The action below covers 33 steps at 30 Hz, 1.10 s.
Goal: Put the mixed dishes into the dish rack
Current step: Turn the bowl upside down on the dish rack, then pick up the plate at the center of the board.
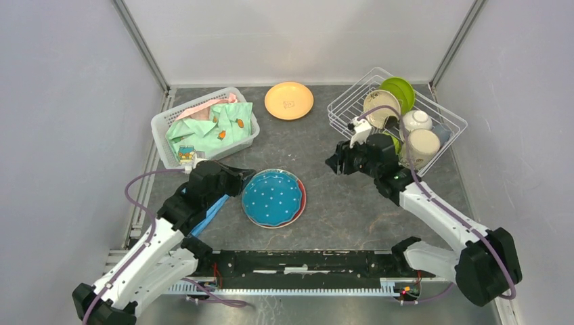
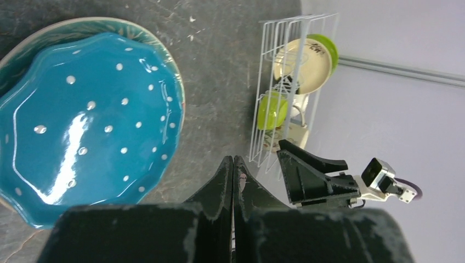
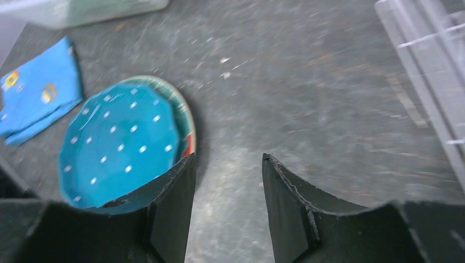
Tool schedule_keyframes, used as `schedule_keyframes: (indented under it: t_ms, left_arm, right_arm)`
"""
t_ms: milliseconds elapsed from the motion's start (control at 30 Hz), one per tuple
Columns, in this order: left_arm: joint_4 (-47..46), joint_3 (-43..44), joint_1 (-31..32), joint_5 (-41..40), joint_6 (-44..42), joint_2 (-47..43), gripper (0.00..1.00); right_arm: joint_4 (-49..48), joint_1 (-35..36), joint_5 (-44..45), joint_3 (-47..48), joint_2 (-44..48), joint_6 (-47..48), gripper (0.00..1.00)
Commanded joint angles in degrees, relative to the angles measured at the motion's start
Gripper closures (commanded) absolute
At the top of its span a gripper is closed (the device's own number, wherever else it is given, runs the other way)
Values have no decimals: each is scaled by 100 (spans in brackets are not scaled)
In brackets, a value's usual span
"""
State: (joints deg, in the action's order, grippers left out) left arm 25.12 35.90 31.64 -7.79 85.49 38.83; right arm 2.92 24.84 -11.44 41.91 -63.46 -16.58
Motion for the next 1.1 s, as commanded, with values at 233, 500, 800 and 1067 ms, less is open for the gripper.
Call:
schedule_keyframes:
  t_ms: [233,500,800,1067]
  left_arm:
    - [-82,306,9,348,121,-224,98]
    - [-360,22,9,332,121,-708,98]
    - [-368,-42,10,225,121,-992,98]
    - [-354,-56,9,209,121,-1081,98]
  right_arm:
    - [-1144,1690,127,-424,-840,-888,49]
    - [-657,2227,332,564,-2086,116,47]
    - [-538,2224,324,963,-2741,473,47]
    - [-397,2222,328,1205,-3030,623,49]
